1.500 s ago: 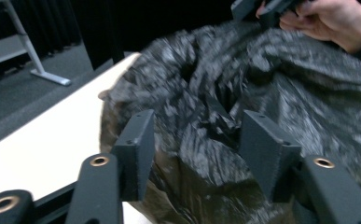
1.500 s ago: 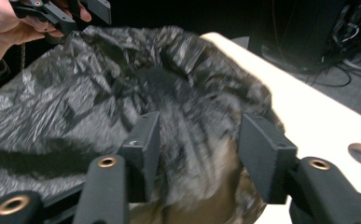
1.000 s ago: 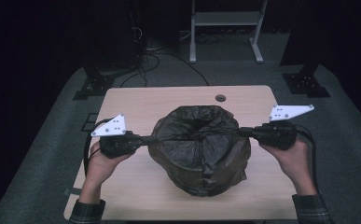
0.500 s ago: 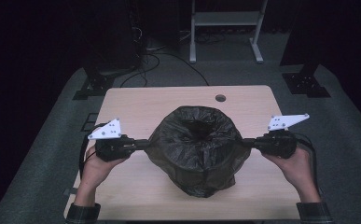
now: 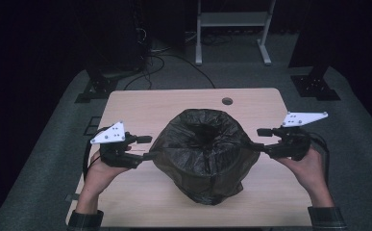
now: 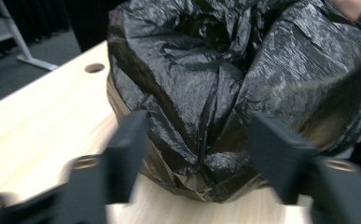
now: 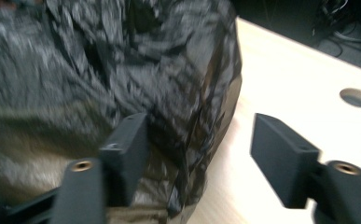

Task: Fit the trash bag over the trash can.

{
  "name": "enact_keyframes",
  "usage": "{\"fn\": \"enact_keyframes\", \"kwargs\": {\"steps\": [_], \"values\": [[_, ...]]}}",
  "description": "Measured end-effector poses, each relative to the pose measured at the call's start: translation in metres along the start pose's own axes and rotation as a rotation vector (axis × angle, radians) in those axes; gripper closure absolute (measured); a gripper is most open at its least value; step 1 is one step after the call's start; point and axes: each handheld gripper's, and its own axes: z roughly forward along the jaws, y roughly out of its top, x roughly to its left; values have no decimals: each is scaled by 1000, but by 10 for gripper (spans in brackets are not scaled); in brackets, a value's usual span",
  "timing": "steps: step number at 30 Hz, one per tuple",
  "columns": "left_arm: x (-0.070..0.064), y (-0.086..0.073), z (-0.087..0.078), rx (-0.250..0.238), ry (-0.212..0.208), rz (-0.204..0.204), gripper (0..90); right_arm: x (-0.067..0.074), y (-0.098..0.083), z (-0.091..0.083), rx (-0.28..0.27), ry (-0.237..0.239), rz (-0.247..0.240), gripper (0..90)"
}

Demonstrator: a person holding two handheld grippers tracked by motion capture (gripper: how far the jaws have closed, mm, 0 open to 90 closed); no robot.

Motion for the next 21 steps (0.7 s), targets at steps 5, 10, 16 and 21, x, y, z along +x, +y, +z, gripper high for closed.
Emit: {"fn": "enact_keyframes", "kwargs": {"steps": [5,10,16,21], "values": [[-5,-7,-2,-3,37,8,45,0,12,-3,-20,18,9,128],[-9,-23,-9,13,82,-9,0,6,23,1,-30,6,-17,100],[-9,-48,-18,52,127,-35,0,13,34,9,-43,42,-62,97],[-9,-72,-20,97,155,-74,0,17,44,17,-32,70,-92,96]]}}
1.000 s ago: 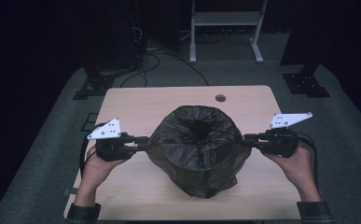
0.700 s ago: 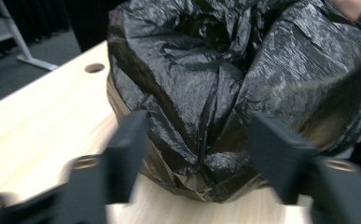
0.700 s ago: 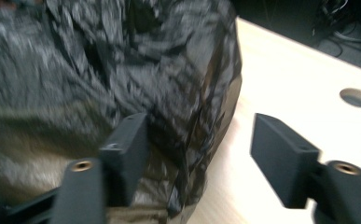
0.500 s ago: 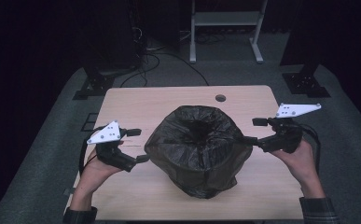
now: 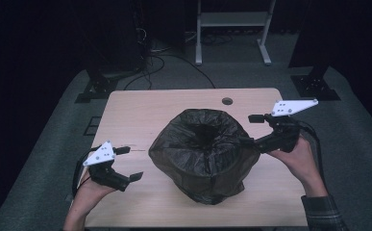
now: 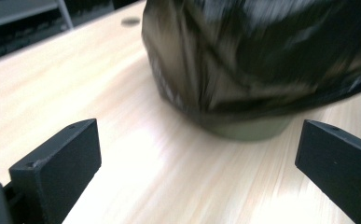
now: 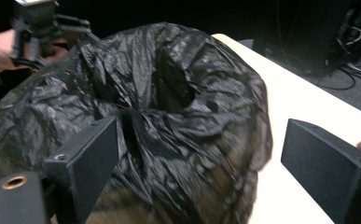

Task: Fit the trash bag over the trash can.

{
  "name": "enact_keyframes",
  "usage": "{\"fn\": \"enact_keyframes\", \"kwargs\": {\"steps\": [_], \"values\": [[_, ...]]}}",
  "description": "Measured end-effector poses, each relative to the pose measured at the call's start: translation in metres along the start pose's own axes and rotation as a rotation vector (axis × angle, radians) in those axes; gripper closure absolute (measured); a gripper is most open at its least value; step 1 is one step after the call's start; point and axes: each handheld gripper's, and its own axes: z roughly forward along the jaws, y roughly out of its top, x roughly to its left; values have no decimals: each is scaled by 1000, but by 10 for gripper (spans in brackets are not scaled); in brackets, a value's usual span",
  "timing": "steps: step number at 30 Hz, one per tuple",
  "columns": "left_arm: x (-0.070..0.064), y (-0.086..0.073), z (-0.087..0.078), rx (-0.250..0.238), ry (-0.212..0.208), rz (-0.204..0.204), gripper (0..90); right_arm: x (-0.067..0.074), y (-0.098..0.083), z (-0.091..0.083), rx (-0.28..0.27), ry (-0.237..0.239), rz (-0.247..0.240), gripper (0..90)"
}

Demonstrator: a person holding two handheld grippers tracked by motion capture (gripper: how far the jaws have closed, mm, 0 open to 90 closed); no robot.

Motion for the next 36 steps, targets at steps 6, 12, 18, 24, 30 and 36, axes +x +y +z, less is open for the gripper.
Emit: {"fn": "enact_keyframes", "kwargs": {"steps": [6,12,18,24,30,36], "values": [[2,-27,6,74,38,-31,0,5,13,12,20,29,-46,96],[8,-49,10,138,68,-56,0,11,26,24,55,58,-82,97],[13,-65,18,201,103,-71,0,14,33,38,102,74,-104,97],[16,-77,30,297,134,-67,0,16,38,51,160,94,-120,97],[19,-81,32,290,123,-85,0,17,38,65,233,110,-139,97],[20,-83,31,275,127,-86,0,15,35,75,299,121,-138,97]]}}
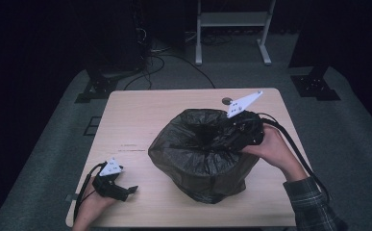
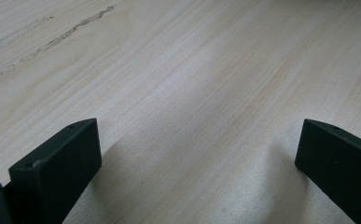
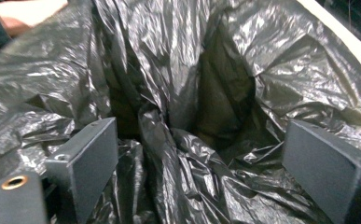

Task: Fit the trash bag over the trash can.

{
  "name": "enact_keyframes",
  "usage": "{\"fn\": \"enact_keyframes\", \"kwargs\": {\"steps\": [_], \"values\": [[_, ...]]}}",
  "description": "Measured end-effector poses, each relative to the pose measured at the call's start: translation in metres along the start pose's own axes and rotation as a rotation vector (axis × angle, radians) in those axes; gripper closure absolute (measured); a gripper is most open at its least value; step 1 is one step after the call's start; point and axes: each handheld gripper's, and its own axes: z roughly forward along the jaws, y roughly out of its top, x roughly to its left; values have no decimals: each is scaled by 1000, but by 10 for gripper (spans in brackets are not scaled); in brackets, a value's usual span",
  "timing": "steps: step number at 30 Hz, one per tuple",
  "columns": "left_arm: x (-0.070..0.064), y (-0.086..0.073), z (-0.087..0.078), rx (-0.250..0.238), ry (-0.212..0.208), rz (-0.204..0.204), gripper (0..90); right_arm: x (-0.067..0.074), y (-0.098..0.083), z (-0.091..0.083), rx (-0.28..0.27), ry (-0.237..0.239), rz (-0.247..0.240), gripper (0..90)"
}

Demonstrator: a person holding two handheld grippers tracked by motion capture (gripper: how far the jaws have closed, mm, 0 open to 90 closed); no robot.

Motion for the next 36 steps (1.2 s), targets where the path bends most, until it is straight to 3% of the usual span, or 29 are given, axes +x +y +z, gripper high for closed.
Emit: {"fn": "enact_keyframes", "kwargs": {"steps": [3,11,18,19,23,29,31,32,36], "values": [[0,0,0,1,2,-1,0,-1,0,5,40,8,-7,97],[0,0,0,1,2,-1,0,1,7,19,221,26,-17,108],[0,0,0,2,2,-1,0,6,19,31,435,15,-27,101],[0,0,0,2,2,-1,0,7,21,35,490,24,-28,101],[0,0,0,2,2,-1,0,9,24,38,539,27,-37,101],[0,0,0,2,2,-1,0,8,24,39,557,27,-39,101],[0,0,0,1,2,-1,0,8,27,36,520,27,-36,100],[0,0,0,1,2,-2,0,8,31,33,467,36,-35,100],[0,0,0,1,2,-2,0,9,41,28,417,17,-41,99]]}}
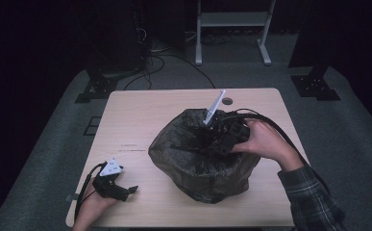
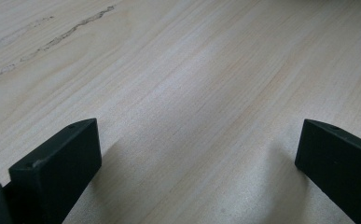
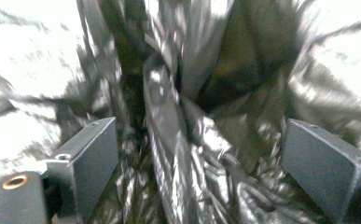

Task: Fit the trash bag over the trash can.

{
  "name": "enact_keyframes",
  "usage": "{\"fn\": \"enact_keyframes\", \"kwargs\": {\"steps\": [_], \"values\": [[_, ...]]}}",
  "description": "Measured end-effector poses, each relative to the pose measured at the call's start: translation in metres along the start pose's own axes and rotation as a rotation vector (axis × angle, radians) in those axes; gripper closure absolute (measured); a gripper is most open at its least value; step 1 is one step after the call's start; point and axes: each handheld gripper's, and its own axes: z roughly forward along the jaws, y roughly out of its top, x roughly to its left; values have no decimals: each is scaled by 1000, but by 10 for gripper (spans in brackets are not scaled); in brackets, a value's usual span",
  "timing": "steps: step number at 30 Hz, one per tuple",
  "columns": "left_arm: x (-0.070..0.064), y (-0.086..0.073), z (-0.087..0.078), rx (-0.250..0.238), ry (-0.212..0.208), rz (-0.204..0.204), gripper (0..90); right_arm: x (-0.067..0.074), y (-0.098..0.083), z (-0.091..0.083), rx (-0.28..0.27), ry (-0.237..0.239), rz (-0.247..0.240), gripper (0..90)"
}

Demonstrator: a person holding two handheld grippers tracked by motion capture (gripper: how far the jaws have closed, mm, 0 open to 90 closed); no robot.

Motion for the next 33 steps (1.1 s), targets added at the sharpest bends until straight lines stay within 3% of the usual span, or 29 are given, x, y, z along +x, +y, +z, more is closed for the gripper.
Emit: {"fn": "enact_keyframes", "kwargs": {"steps": [4,8,14,22,28,33], "values": [[0,0,0,0,0,0,0,-1,13,-6,-90,9,-12,97],[0,0,0,0,0,0,0,-9,25,2,-118,14,7,96],[0,0,0,0,-1,-1,0,-27,36,25,-72,-15,45,95],[0,0,0,-1,-1,-1,0,-30,47,40,-60,-26,59,96],[0,0,0,-1,-1,-1,0,-18,45,28,-115,-26,37,96],[0,0,0,-1,-1,0,0,3,46,19,-187,24,-7,96]]}}
